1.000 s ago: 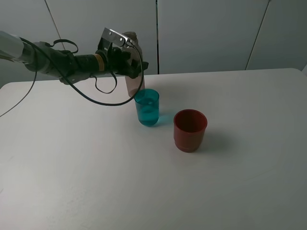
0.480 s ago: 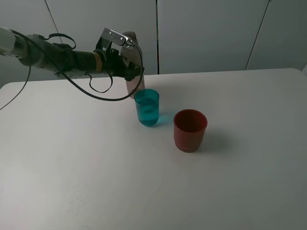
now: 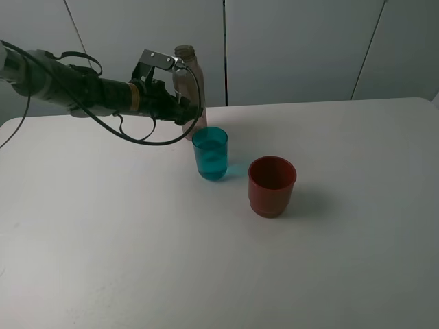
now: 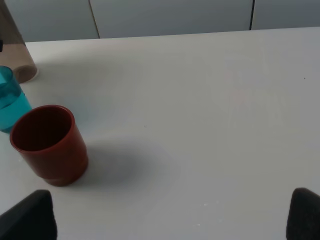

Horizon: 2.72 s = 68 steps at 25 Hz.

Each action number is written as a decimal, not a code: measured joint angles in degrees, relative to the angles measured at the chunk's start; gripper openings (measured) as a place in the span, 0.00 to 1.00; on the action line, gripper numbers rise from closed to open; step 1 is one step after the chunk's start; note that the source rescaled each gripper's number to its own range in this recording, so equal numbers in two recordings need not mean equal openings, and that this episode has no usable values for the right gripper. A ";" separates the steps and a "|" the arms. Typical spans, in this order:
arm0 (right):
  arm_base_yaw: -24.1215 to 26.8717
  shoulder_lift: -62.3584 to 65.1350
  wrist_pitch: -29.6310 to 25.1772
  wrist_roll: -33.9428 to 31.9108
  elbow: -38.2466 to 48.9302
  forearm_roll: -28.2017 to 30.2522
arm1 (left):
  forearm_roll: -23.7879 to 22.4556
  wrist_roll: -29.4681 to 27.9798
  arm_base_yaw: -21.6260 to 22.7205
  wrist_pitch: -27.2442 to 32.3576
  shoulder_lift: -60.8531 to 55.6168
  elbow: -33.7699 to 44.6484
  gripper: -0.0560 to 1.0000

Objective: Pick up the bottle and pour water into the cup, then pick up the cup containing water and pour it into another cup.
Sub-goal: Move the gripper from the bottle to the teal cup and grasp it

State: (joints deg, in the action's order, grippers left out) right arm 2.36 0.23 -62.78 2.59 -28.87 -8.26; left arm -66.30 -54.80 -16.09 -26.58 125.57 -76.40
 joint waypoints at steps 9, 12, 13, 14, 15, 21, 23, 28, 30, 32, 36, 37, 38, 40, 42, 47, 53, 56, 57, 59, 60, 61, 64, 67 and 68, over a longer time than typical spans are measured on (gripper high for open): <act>0.00 0.00 0.00 0.00 0.00 0.00 | -0.93 -0.51 0.00 0.97 -5.92 7.85 1.00; 0.00 0.00 0.00 0.00 0.00 0.00 | -1.40 -0.51 0.00 1.71 -8.76 10.91 1.00; 0.00 0.00 0.00 0.00 0.00 0.00 | -1.45 -0.51 0.00 2.05 -9.93 12.06 1.00; 0.00 0.00 0.00 0.00 0.00 0.00 | -1.55 -0.51 0.00 2.54 -11.17 13.00 1.00; 0.00 0.00 0.00 0.00 0.00 0.00 | -1.55 -0.51 0.00 3.38 -12.18 14.03 1.00; 0.00 0.00 0.00 0.00 0.00 0.00 | -2.61 -0.51 0.00 8.07 -19.02 20.18 1.00; 0.00 0.00 0.00 0.00 0.00 0.00 | -2.59 -0.51 0.00 9.12 -21.00 22.59 1.00; 0.00 0.00 0.00 0.00 0.00 0.00 | -4.71 -0.51 0.00 10.75 -25.50 27.72 1.00; 0.00 0.00 0.00 0.00 0.00 0.00 | -6.14 -0.51 0.00 10.75 -26.58 29.39 1.00; 0.00 0.00 0.00 0.00 0.00 0.00 | -6.52 -0.04 0.00 10.42 -27.10 30.59 1.00; 0.00 0.00 0.00 0.00 0.00 0.00 | -7.09 5.12 1.77 3.40 -26.55 33.35 1.00; 0.00 0.00 0.00 0.00 0.00 0.00 | -7.61 5.97 2.51 0.32 -26.22 33.80 1.00; 0.00 0.00 0.00 0.00 0.00 0.00 | -8.19 6.39 3.12 -1.99 -25.82 34.05 1.00; 0.00 0.00 0.00 0.00 0.00 0.00 | -9.20 6.63 4.59 -5.88 -25.22 33.99 1.00; 0.00 0.00 0.00 0.00 0.00 0.00 | -10.45 6.94 5.98 -7.35 -24.36 33.99 1.00; 0.00 0.00 0.00 0.00 0.00 0.00 | -15.05 7.17 9.63 -11.28 -21.75 33.99 1.00; 0.00 0.00 0.00 0.00 0.00 0.00 | -14.48 13.50 10.31 -13.49 -19.43 33.99 1.00; 0.00 0.00 0.00 0.00 0.00 0.00 | -12.90 18.45 10.31 -14.34 -17.73 33.99 1.00; 0.00 0.00 0.00 0.00 0.00 0.00 | -12.79 19.31 10.31 -15.03 -16.90 33.88 1.00; 0.00 0.00 0.00 0.00 0.00 0.00 | -12.67 20.34 10.31 -16.74 -14.97 33.01 1.00; 0.00 0.00 0.00 0.00 0.00 0.00 | -12.67 20.49 10.31 -17.15 -13.74 32.25 1.00; 0.00 0.00 0.00 0.00 0.00 0.00 | -12.67 20.72 10.31 -17.75 -12.45 31.54 1.00; 0.00 0.00 0.00 0.00 0.00 0.00 | -13.09 20.80 10.31 -19.38 -9.23 28.89 1.00; 0.00 0.00 0.00 0.00 0.00 0.00 | -13.54 20.85 10.31 -20.74 -7.23 26.38 1.00; 0.00 0.00 0.00 0.00 0.00 0.00 | -13.54 20.85 10.31 -21.47 -6.72 25.74 1.00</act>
State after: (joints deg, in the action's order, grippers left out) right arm 2.36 0.23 -62.78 2.59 -28.87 -8.26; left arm -79.84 -33.94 -5.78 -48.05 118.85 -50.66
